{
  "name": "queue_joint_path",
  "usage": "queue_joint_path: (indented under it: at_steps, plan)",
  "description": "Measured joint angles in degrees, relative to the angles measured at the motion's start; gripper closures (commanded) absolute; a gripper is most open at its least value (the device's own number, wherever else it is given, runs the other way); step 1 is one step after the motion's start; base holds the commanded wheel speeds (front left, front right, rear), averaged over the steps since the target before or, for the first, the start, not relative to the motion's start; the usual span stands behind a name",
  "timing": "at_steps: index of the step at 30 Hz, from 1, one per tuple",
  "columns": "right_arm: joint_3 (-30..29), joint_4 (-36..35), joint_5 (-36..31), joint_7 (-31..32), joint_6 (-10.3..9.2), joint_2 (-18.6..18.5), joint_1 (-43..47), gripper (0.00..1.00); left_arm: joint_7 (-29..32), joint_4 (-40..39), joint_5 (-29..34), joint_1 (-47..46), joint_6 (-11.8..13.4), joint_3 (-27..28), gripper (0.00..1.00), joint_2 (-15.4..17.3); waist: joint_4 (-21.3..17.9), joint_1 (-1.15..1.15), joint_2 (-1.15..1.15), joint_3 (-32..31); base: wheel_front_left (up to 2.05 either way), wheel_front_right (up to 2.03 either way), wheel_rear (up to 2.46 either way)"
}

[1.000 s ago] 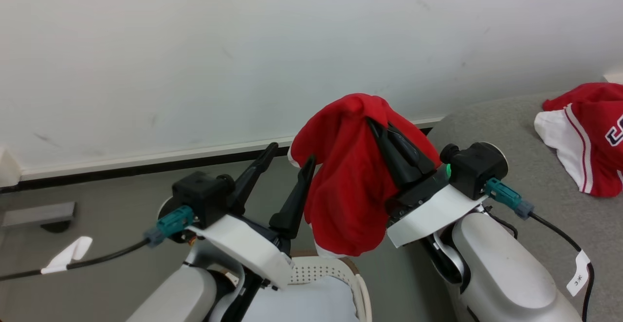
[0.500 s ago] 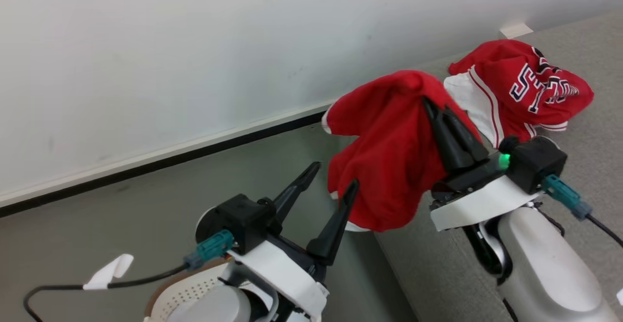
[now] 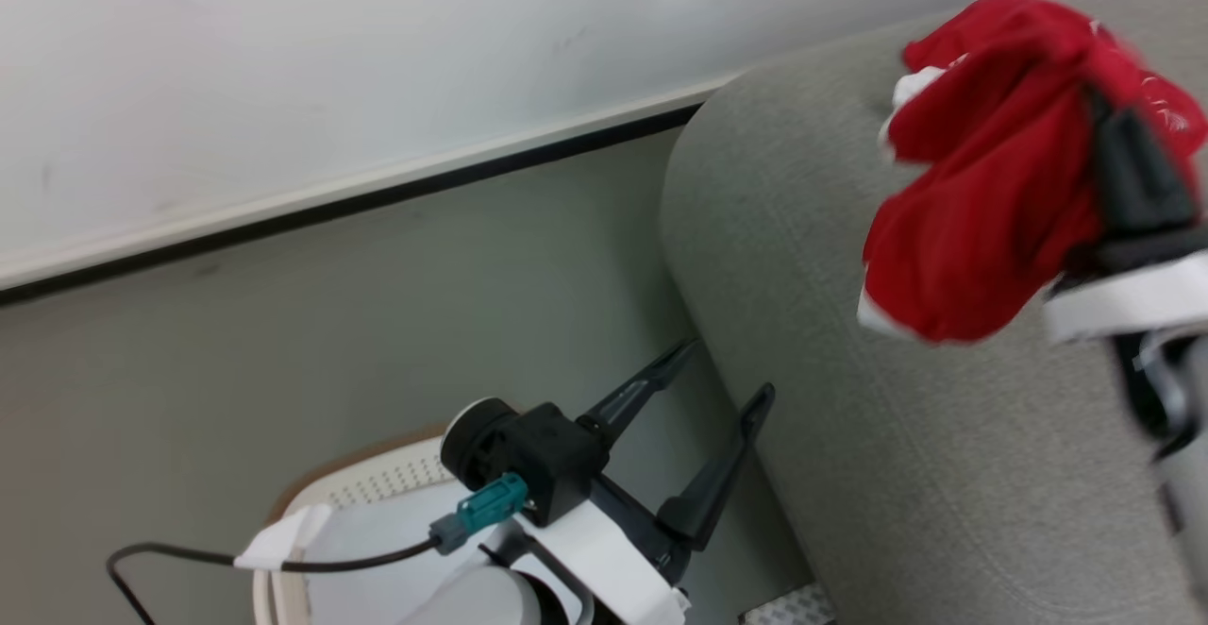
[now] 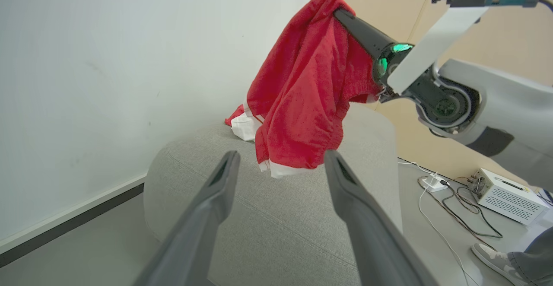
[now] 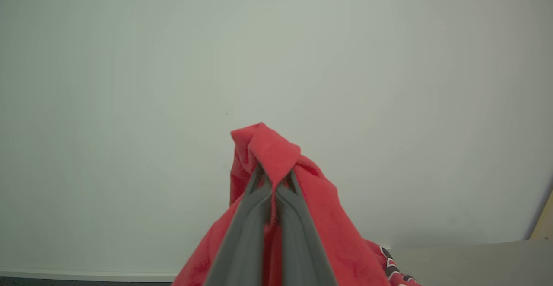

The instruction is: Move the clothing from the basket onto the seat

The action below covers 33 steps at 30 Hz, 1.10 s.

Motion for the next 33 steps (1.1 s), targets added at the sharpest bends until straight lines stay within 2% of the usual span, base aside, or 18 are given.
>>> queue_joint_path:
  at_steps: [9,14,18,23,24,25,26,27,30,33]
  plan:
    - [-14.67,7.69,-3.80,3.87,0.00,-9.67,-17.82,1.00,-1.34,2.02,0.37,-0.83,-1.47,-1.11,0.00,0.04,6.76,0.00,0.00,5.84,0.00,0.00,0.00]
    - [-25.88,15.29,-10.36,6.03,0.00,-15.53,-23.53,1.00,-2.91,2.77,0.37,-1.97,-1.91,-0.37,0.00,0.25,11.47,0.00,0.00,8.71,0.00,0.00,0.00]
    - [-34.71,21.56,-16.84,6.50,0.00,-16.21,-23.27,1.00,-3.72,3.61,0.34,-2.04,-2.13,0.02,0.00,0.49,14.98,0.01,0.00,10.42,0.00,0.00,0.00]
    - [-47.19,28.22,-22.08,4.55,0.00,-12.09,-18.14,1.00,-4.32,4.26,-0.10,-2.04,-2.12,0.35,0.00,0.51,17.90,0.01,0.00,11.86,0.00,0.00,0.00]
    - [-49.57,29.24,-22.96,4.16,0.00,-11.12,-16.97,0.94,-4.37,4.38,-0.20,-2.03,-2.12,0.37,0.00,0.54,18.23,0.01,0.00,12.00,0.00,0.00,0.00]
    - [-51.57,29.78,-23.98,3.64,0.00,-10.35,-16.01,0.67,-4.45,4.46,-0.36,-2.01,-2.12,0.36,0.00,0.57,18.47,0.01,0.00,12.04,0.00,0.00,0.00]
    - [-53.24,30.17,-25.23,3.09,0.00,-9.71,-15.20,0.28,-4.68,4.60,-0.40,-1.97,-2.12,0.38,0.00,0.60,18.61,0.01,0.00,11.96,0.00,0.00,0.00]
    - [-54.17,30.65,-26.03,2.78,0.00,-9.00,-14.46,0.00,-4.77,4.80,-0.48,-1.93,-2.11,0.45,0.00,0.67,18.64,0.01,0.00,11.75,0.00,0.00,0.00]
    - [-55.71,31.60,-27.81,1.66,0.00,-6.93,-12.39,0.00,-5.05,5.12,-0.89,-1.46,-1.65,0.96,0.00,0.97,18.39,0.01,0.00,10.96,0.00,0.00,0.00]
    - [-54.09,31.50,-29.26,0.45,0.00,-5.71,-11.01,0.00,-5.49,5.28,-1.47,-0.98,-1.10,1.67,0.00,1.40,17.75,0.00,0.00,9.91,0.00,0.00,0.00]
